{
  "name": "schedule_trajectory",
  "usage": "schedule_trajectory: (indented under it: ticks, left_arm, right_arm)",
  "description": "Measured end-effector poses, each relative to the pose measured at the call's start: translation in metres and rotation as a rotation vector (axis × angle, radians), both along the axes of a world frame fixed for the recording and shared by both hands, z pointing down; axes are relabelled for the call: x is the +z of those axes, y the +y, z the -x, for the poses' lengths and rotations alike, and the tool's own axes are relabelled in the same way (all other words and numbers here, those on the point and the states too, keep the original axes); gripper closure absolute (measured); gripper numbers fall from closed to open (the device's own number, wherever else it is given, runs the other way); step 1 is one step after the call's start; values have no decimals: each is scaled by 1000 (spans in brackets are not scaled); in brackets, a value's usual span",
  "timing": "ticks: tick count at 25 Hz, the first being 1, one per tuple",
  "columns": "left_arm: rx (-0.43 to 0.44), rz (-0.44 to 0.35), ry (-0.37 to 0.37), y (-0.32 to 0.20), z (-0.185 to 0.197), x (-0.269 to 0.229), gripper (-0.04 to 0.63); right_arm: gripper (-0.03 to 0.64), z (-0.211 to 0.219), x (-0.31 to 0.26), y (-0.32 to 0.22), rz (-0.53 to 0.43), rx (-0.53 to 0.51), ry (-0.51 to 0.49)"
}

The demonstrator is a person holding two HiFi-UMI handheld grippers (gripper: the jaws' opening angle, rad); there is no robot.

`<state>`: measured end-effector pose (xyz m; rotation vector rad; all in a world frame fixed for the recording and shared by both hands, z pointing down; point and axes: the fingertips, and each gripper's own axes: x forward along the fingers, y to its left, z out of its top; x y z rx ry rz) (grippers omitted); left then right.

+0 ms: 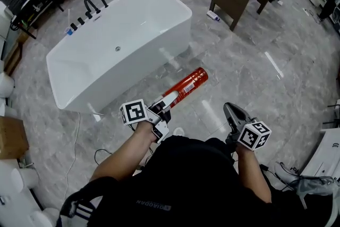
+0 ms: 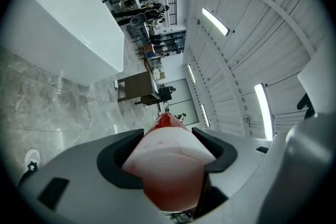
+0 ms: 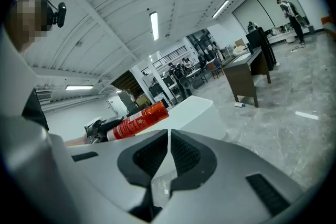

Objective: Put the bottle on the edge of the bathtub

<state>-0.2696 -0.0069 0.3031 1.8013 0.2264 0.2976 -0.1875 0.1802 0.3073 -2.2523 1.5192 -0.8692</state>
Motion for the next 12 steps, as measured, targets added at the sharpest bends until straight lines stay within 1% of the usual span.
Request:
schedule_trajectory:
  ticks: [3,6,9,12]
  left_arm:
    - [-35,40,16,6,-13,-1,295]
    - [-72,36,5,8,-24,3,295]
    - [-131,36,3,18,-37,3,295]
    - [-191,69,3,34,-44,3,295]
  right_arm:
    - [577,-17,5,6,2,-18,-8]
    - [577,-40,9,7,-10,-49,-16]
    - [577,-66,14,11,-15,-94,-49]
    - [577,-88,16,18,-18,-147,-74]
